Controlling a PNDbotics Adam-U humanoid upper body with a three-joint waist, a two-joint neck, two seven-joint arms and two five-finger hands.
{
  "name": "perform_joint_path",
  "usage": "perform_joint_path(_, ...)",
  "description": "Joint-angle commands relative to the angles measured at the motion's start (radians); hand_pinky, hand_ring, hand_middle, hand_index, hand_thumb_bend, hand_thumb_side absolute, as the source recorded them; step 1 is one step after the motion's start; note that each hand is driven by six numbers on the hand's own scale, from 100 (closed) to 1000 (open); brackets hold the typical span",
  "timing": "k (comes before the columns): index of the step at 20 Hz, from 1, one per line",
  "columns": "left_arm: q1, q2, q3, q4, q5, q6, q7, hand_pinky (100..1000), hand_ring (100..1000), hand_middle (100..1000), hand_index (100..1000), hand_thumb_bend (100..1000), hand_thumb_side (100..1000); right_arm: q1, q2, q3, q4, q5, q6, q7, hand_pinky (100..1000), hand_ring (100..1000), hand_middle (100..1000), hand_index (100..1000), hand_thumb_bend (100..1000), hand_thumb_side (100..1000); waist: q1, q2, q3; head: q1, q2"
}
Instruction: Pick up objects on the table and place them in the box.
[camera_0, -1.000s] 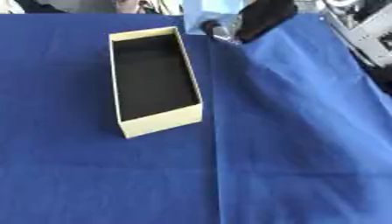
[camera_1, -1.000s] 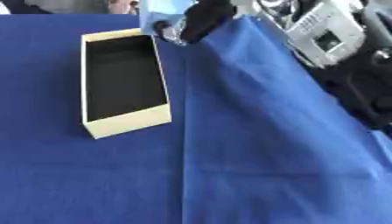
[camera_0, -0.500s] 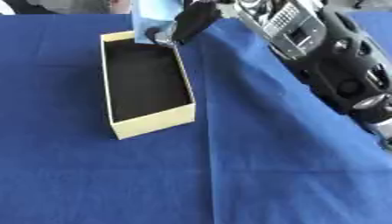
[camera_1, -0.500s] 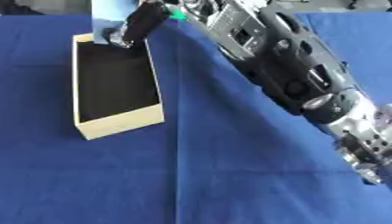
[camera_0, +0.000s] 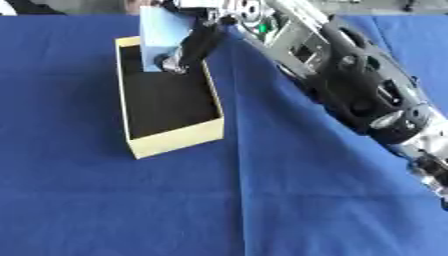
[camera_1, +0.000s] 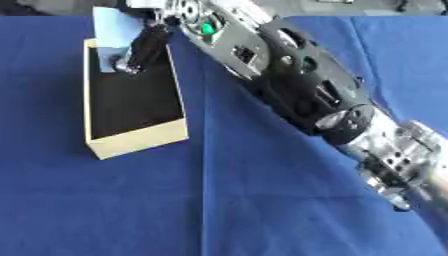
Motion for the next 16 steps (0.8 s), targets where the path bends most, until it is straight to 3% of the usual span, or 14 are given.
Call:
perform_joint_path(1,-0.013,0.021,-0.001,-0.02,0.002,0.0,-0.005,488,731,626,730,100,711,-0.019,-0.001,0.004,0.03,0.035,0.064,0.128,781,868,766,806,100,511,-0.012,-0.007,0.003,-0.002,0.014)
perform_joint_path(3,-0.013,0.022,-0.001,-0.02,0.003,0.001,-0.006,488,732,626,730,100,712,-0.02,0.004,0.009,0.048,0.052,0.036,0.144,796,883,793,827,100,576,-0.013,-0.006,0.002,-0.001,0.02)
perform_joint_path(10,-0.011,0.022,-0.001,-0.02,0.002,0.004,-0.011,488,732,625,730,100,711,-0.034,0.016,0.011,0.103,0.1,-0.063,0.15,844,963,930,966,114,582,-0.012,-0.009,-0.002,-0.003,0.026)
perform_joint_path(12,-0.012,0.021,-0.001,-0.02,0.002,0.005,-0.011,488,732,625,730,100,711,-0.034,0.017,0.013,0.117,0.124,-0.091,0.15,864,987,974,1000,300,607,-0.012,-0.01,-0.003,-0.003,0.024)
perform_joint_path(16,-0.011,0.021,-0.001,-0.02,0.002,0.005,-0.013,489,733,625,731,100,710,-0.026,0.02,0.013,0.145,0.15,-0.142,0.15,888,1000,1000,1000,425,619,-0.011,-0.01,-0.004,-0.002,0.025)
